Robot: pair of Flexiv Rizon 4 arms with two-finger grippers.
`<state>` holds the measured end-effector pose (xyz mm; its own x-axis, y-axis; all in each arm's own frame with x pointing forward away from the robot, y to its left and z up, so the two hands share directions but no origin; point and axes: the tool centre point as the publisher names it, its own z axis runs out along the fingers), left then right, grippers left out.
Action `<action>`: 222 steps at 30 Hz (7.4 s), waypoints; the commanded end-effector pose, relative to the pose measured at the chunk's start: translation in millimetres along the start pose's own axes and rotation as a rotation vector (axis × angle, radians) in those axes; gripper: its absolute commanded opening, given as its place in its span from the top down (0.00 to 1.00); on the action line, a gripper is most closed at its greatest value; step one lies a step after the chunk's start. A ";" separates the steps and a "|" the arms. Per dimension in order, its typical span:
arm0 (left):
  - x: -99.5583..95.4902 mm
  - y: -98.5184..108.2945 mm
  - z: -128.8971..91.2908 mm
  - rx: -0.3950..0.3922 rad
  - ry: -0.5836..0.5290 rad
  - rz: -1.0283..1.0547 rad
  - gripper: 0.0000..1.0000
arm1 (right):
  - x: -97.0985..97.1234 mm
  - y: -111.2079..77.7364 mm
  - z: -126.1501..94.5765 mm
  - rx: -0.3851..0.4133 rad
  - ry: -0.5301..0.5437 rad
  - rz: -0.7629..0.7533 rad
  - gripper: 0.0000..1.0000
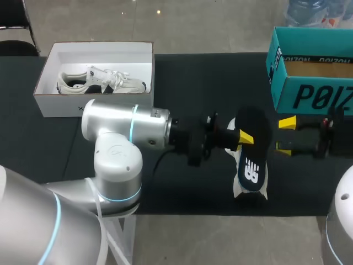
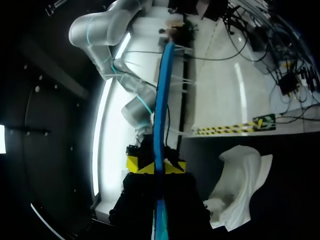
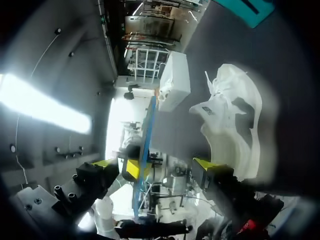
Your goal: Take the shoe out of the shoebox, open the shoe tongue, remove and reinsert the insole, then place the shoe into the shoebox
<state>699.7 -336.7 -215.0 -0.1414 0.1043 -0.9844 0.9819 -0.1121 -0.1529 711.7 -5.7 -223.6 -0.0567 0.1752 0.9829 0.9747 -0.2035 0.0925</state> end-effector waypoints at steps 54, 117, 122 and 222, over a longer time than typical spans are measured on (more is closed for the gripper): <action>-43.2 -54.2 -16.9 0.063 0.100 -0.302 1.00 | 34.4 -26.1 -120.7 0.330 -0.679 -0.653 0.00; 68.4 -22.0 38.4 0.015 0.065 -0.580 1.00 | 34.4 -26.1 -120.7 0.330 -0.679 -0.653 0.00; 75.0 -14.3 37.5 -0.012 0.054 -0.591 1.00 | 34.4 -26.1 -120.7 0.330 -0.679 -0.653 0.00; 123.9 85.0 51.0 -0.146 0.178 -0.446 1.00 | 34.4 -26.1 -120.7 0.330 -0.679 -0.653 0.00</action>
<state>754.3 -378.6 -352.4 -0.5379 0.2686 -0.7991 0.8413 0.1096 -0.5294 658.8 -110.7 -172.0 -0.5685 0.6906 0.4471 0.8131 0.3891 0.4330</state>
